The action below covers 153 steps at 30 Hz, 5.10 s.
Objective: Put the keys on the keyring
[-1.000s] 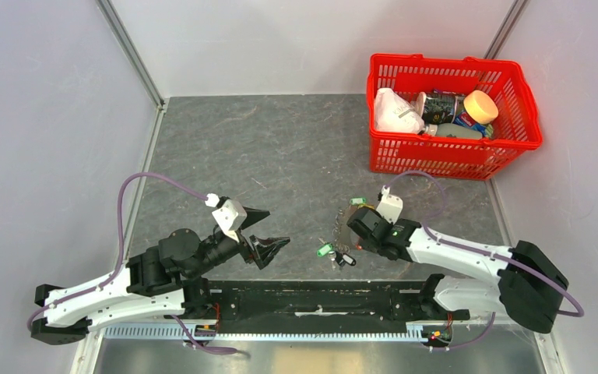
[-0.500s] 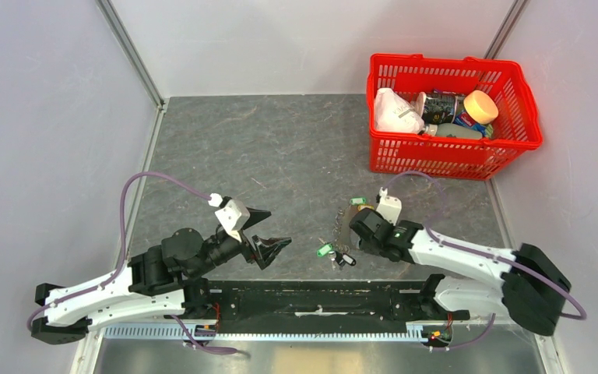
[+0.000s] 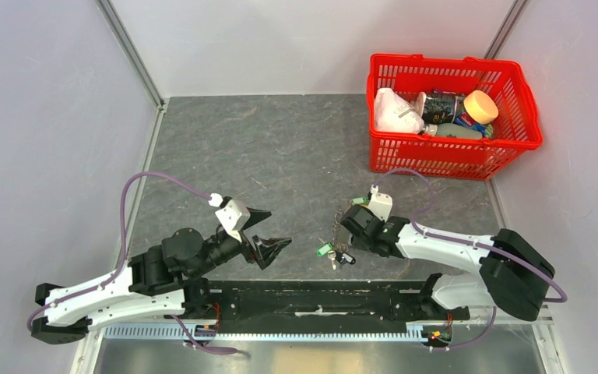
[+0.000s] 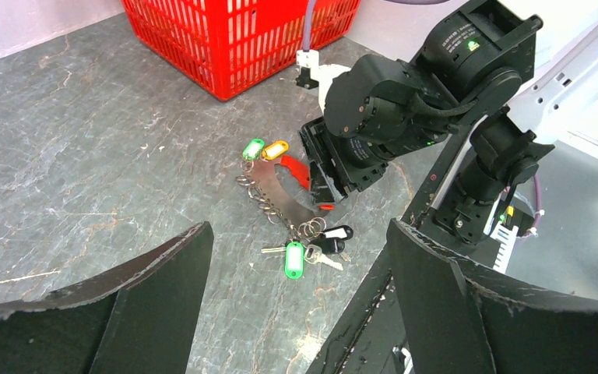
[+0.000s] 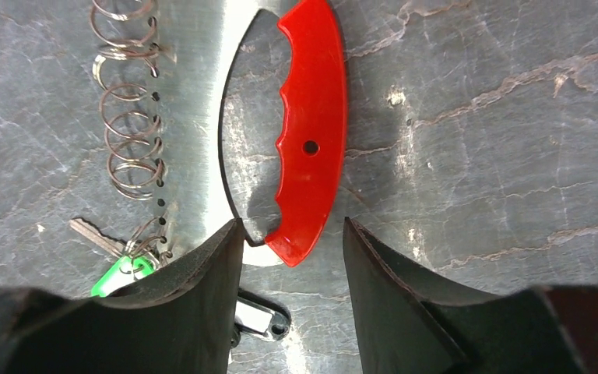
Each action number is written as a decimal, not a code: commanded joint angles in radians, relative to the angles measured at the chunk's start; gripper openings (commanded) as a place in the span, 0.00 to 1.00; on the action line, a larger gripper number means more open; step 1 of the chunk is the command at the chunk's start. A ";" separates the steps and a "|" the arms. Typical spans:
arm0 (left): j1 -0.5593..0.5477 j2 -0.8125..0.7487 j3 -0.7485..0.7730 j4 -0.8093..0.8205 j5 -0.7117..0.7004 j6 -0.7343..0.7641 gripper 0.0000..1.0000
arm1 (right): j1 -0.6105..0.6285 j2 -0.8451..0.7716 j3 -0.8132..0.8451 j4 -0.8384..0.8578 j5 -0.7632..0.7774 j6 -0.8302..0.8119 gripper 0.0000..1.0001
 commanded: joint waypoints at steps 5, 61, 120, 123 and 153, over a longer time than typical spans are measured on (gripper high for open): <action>-0.002 0.000 0.013 0.033 -0.002 -0.012 0.89 | -0.001 0.017 0.039 -0.022 0.074 0.012 0.58; -0.002 -0.029 0.008 0.010 0.000 -0.023 0.90 | 0.060 0.340 0.446 0.044 0.067 -0.271 0.66; -0.002 -0.013 0.062 -0.009 -0.001 -0.032 0.90 | 0.033 -0.172 0.456 0.109 -0.016 -0.470 0.00; -0.002 -0.020 0.063 -0.010 -0.001 -0.032 0.90 | 0.033 -0.167 0.478 0.117 -0.131 -0.497 0.00; -0.002 -0.091 0.071 -0.073 -0.030 -0.068 0.89 | -0.017 0.399 0.580 0.270 -0.182 -0.305 0.00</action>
